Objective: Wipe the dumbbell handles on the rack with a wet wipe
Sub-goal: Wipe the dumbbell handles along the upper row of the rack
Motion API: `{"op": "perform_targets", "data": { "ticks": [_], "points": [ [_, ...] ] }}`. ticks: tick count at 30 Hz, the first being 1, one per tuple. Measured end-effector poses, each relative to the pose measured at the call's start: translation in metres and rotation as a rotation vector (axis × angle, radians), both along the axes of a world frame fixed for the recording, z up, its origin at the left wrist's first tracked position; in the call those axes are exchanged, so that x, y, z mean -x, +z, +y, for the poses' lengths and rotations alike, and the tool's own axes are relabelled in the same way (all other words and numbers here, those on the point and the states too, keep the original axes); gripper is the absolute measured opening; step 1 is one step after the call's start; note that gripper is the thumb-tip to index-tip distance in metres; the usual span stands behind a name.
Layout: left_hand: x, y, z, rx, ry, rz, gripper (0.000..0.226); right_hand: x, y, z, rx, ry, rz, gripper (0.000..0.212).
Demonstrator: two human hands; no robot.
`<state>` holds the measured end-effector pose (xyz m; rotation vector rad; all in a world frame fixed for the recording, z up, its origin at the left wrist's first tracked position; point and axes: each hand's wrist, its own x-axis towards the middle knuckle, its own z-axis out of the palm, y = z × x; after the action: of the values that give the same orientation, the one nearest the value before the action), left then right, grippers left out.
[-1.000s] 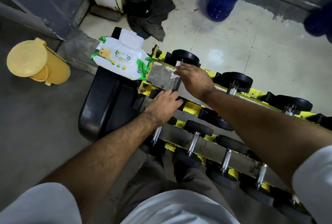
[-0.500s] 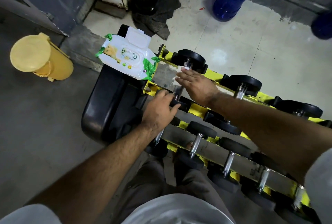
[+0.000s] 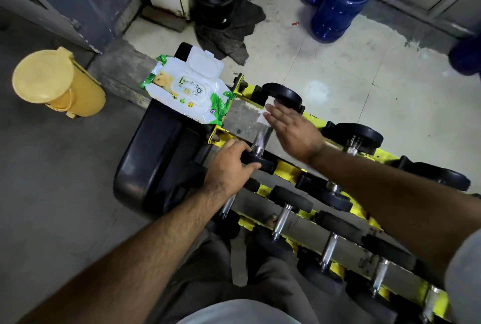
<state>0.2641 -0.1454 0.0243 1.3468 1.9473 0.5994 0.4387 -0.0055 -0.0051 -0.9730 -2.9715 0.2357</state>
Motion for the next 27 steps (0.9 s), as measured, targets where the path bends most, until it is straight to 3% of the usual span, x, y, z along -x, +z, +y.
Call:
{"op": "perform_targets", "data": {
  "ticks": [4,9,13,14,18,23,27],
  "points": [
    [0.000,-0.004,-0.001,-0.012,-0.013,0.026,0.038,-0.005,-0.009,-0.016,0.054,0.228,0.017,0.046],
    [-0.002,-0.005,-0.003,-0.022,-0.001,0.009,0.036,0.002,0.004,-0.003,0.043,-0.034,0.048,0.047],
    [0.005,-0.006,-0.002,-0.022,0.047,-0.148,0.027,-0.002,0.003,-0.028,0.101,0.334,-0.018,0.044],
    [0.008,-0.006,-0.001,-0.014,0.056,-0.184,0.025,-0.005,0.005,-0.019,0.078,0.332,-0.023,0.042],
    [0.016,-0.006,0.002,0.063,0.072,-0.225,0.037,0.005,0.014,0.003,0.077,0.002,-0.065,0.051],
    [0.012,-0.009,0.001,0.088,0.172,-0.274,0.041,0.008,0.017,-0.022,0.183,0.358,-0.090,0.036],
    [0.007,-0.008,0.000,0.078,0.164,-0.228,0.043,0.018,0.023,0.002,0.058,0.127,-0.091,0.038]
  ]
}}
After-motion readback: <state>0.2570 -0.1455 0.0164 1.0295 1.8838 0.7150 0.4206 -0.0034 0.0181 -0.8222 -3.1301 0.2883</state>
